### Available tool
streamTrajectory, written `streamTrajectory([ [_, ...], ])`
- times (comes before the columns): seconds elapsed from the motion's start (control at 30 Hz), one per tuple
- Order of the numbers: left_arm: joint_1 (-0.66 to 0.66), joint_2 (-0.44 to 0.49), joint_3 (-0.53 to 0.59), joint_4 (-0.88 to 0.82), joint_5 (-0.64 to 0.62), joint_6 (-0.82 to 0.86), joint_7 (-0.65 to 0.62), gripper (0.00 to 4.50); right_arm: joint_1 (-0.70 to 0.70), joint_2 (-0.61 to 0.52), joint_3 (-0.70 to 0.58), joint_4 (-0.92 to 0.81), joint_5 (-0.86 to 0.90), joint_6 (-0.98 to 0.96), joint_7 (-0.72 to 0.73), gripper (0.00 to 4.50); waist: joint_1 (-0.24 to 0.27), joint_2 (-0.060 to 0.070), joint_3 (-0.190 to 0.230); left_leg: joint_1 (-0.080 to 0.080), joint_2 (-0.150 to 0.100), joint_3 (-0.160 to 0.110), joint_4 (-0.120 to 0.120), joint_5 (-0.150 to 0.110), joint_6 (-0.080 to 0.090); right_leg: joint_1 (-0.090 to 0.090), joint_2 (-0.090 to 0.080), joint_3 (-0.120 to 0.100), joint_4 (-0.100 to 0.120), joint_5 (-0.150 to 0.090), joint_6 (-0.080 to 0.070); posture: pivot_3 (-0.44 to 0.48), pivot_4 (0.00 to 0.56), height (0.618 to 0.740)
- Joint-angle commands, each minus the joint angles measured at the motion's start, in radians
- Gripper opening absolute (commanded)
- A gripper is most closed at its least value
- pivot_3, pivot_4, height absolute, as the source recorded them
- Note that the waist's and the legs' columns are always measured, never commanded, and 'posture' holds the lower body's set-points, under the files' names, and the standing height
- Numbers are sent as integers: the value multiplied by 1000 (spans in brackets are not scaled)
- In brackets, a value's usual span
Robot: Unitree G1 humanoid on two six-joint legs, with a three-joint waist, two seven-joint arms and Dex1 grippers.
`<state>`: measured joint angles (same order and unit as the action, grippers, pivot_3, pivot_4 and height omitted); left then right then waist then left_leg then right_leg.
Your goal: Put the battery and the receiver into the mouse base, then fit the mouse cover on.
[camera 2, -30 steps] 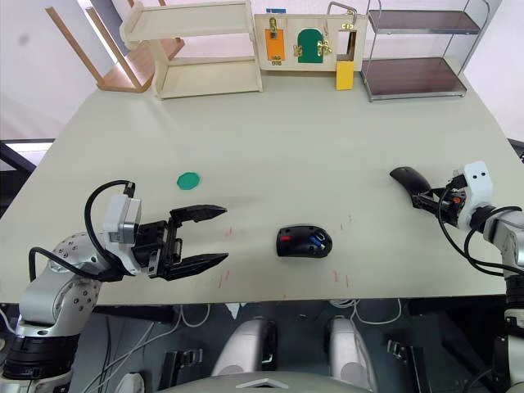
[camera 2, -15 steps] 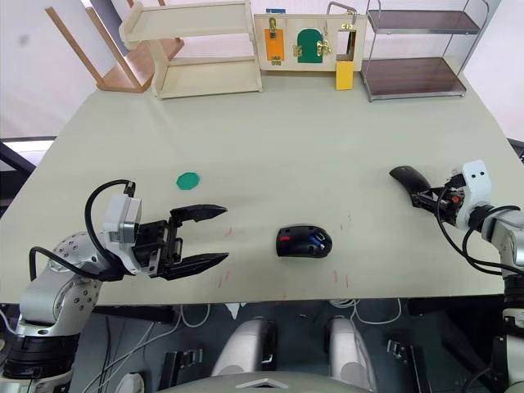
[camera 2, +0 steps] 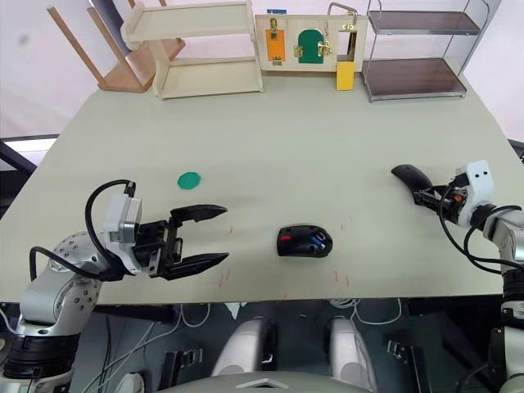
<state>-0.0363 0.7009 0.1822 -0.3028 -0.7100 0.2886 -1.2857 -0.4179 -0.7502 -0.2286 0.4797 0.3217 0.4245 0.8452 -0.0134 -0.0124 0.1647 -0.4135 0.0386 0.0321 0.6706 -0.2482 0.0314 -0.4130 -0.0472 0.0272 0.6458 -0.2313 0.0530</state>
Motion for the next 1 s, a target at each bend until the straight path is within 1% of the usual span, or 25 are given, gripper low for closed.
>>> streamTrajectory([
  [0.03,-8,1,-3,-13,-4,-12,-7,4500,-7,-6,3,41,-22,-30,-2,3044,0,0,0,0,0,0,0,0,0,0,0,0,0,0,0,0,150,740],
  [0.13,-7,2,-3,-13,-4,-12,-6,4500,-11,-3,6,66,-25,-55,3,3823,0,0,0,0,0,0,0,0,0,0,0,0,0,0,0,0,150,740],
  [0.17,-6,2,-3,-13,-4,-11,-6,4500,-13,-2,7,72,-25,-60,5,4329,0,0,0,0,0,0,0,0,0,0,0,0,0,0,0,0,150,740],
  [0.2,-6,2,-3,-14,-4,-11,-6,4500,-15,-2,8,80,-27,-66,7,4483,0,0,0,0,0,0,0,0,0,0,0,0,0,0,0,0,150,740],
  [0.6,-7,1,-5,-12,-3,-14,-8,4500,-49,11,-11,133,-16,-104,4,4483,0,0,0,0,0,0,0,0,0,0,0,0,0,0,0,0,150,740],
  [1.0,-8,-3,-5,-11,-4,-18,-6,4500,-58,17,-15,137,-7,-131,7,4483,-1,0,0,0,0,0,0,0,0,0,0,1,0,0,0,0,150,740],
])
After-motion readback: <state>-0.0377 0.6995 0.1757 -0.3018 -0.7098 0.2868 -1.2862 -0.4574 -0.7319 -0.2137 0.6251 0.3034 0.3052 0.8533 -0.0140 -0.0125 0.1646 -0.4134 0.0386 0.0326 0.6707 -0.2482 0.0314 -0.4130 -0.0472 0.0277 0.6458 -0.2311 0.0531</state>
